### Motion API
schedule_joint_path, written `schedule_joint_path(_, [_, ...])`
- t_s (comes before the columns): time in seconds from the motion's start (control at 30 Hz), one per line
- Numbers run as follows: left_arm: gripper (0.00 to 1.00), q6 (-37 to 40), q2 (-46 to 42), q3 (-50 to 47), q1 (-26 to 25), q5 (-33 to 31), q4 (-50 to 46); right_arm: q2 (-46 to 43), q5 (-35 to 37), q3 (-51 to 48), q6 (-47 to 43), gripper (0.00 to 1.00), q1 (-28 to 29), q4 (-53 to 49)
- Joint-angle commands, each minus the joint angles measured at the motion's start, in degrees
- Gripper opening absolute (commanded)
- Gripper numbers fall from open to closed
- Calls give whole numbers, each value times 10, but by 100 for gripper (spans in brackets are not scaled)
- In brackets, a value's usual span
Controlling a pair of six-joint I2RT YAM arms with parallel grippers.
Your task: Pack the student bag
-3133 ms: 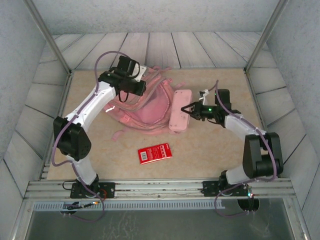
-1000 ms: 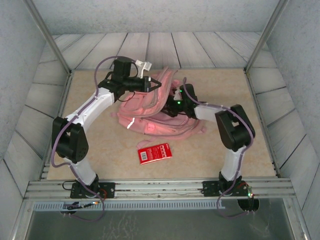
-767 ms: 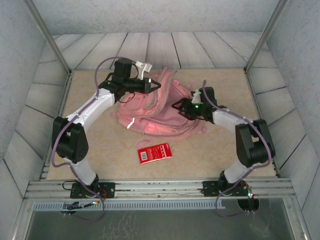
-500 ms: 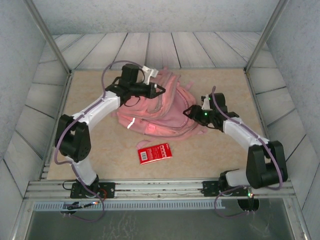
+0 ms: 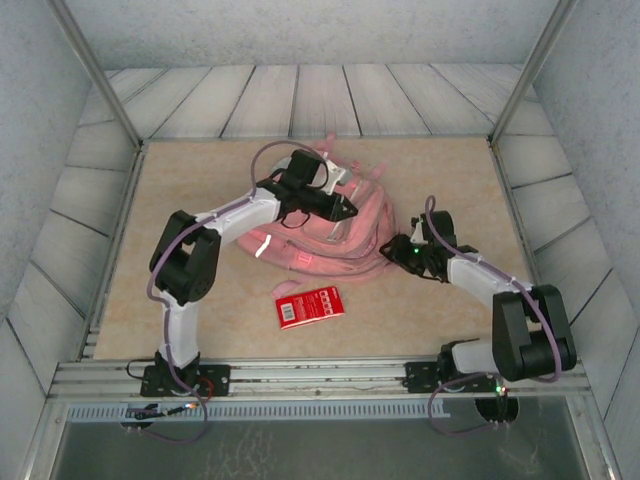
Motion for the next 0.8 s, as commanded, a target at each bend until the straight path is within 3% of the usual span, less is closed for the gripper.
schedule_joint_path(0.0, [36,35,-45,-2,19,-10,-38,43,-32,0,18,42,-6,55])
schedule_joint_path(0.13, [46,57,-97,-23,38,-11,-85,91,-34,39,-7,28,-16,57])
schedule_joint_path(0.3, [51,147,-175,-53,52,-129,-189,146,-21,104,-55,14,-55,51])
schedule_joint_path(0.43, [50,208,-202,-71,52,-255,-263,223,-33,202,-95,14,-87,23])
schedule_joint_path(0.57, [49,228,-217,-89,48,-264,-287,286,-5,330,-156,23,-96,-85])
schedule_joint_path(0.77, [50,265,-212,-117,41,-313,-293,235,-3,335,-197,38,-95,-140])
